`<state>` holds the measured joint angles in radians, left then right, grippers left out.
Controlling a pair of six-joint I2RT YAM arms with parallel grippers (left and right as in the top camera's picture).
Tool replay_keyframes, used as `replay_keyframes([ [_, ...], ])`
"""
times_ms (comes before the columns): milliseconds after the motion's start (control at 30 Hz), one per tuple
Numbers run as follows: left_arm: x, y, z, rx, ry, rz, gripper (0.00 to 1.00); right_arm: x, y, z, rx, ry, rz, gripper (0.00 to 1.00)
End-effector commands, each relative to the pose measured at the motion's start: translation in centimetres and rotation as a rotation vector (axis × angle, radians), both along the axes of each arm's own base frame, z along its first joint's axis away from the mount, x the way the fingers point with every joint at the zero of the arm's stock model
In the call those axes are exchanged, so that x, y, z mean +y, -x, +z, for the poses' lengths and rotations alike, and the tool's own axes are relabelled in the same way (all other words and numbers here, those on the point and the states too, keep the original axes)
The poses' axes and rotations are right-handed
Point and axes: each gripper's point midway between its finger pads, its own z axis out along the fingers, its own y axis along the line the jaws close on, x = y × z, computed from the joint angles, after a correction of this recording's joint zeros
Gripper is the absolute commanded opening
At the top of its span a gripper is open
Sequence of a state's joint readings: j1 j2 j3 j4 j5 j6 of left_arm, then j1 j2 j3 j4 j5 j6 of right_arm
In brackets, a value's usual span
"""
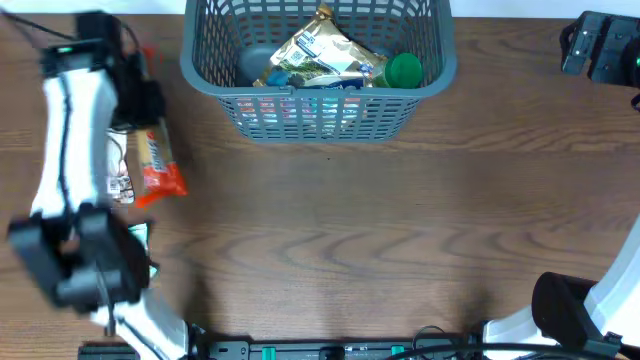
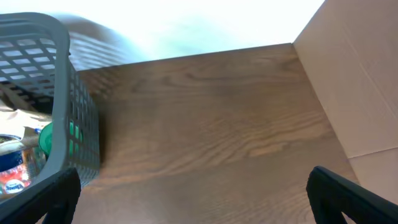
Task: Pack container
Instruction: 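Lift the spaghetti pack with the left gripper and drop it into the basket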
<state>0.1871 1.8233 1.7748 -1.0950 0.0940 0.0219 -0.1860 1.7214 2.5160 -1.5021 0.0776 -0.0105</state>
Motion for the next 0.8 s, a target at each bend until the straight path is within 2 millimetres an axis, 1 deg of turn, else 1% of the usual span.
replay_keyframes([
  [0, -0.1, 1.1, 8.2, -0.213, -0.033, 0.020, 0.06, -0.1, -0.1, -0.1, 0.002, -0.007, 0.000, 0.99],
  [100, -1.3, 2.0, 12.8, -0.345, -0.091, -0.074, 0.06, -0.1, -0.1, -0.1, 0.004, -0.007, 0.000, 0.99],
  [167, -3.2, 2.4, 15.5, -0.430, -0.174, -0.235, 0.06, -0.1, -0.1, -0.2, 0.004, -0.007, -0.001, 0.99],
  [233, -5.8, 2.5, 18.1, -0.525, -0.274, -0.431, 0.06, 0.0, -0.1, -0.1, 0.004, -0.007, 0.000, 0.99],
  [267, -7.5, 2.5, 19.5, -0.577, -0.344, -0.556, 0.06, 0.0, -0.1, -0.2, 0.004, -0.008, 0.001, 0.99],
  [367, -12.0, 2.0, 22.9, -0.726, -0.538, -0.854, 0.06, 0.0, -0.1, -0.2, 0.004, -0.008, 0.001, 0.99],
  [400, -13.3, 1.7, 23.8, -0.769, -0.595, -0.927, 0.06, 0.0, -0.1, -0.2, 0.004, -0.007, 0.001, 0.99],
  [467, -15.8, 1.2, 25.6, -0.866, -0.673, -1.021, 0.06, 0.0, -0.1, -0.2, 0.006, -0.007, 0.000, 0.99],
  [533, -17.9, 0.5, 27.3, -0.962, -0.690, -1.038, 0.06, 0.0, 0.0, -0.2, 0.008, -0.008, 0.000, 0.99],
  [600, -19.6, -0.4, 28.3, -1.031, -0.706, -1.052, 0.06, 0.0, 0.0, -0.3, 0.010, -0.008, 0.000, 0.99],
  [667, -21.3, -1.6, 28.6, -1.079, -0.723, -1.076, 0.06, 0.0, 0.0, -0.3, 0.010, -0.008, 0.001, 0.99],
  [733, -23.3, -2.6, 27.9, -1.109, -0.739, -1.145, 0.06, 0.0, 0.0, -0.3, 0.010, -0.009, 0.001, 0.99],
  [767, -24.6, -3.1, 27.1, -1.118, -0.754, -1.212, 0.06, 0.0, 0.0, -0.3, 0.011, -0.009, 0.000, 0.99],
])
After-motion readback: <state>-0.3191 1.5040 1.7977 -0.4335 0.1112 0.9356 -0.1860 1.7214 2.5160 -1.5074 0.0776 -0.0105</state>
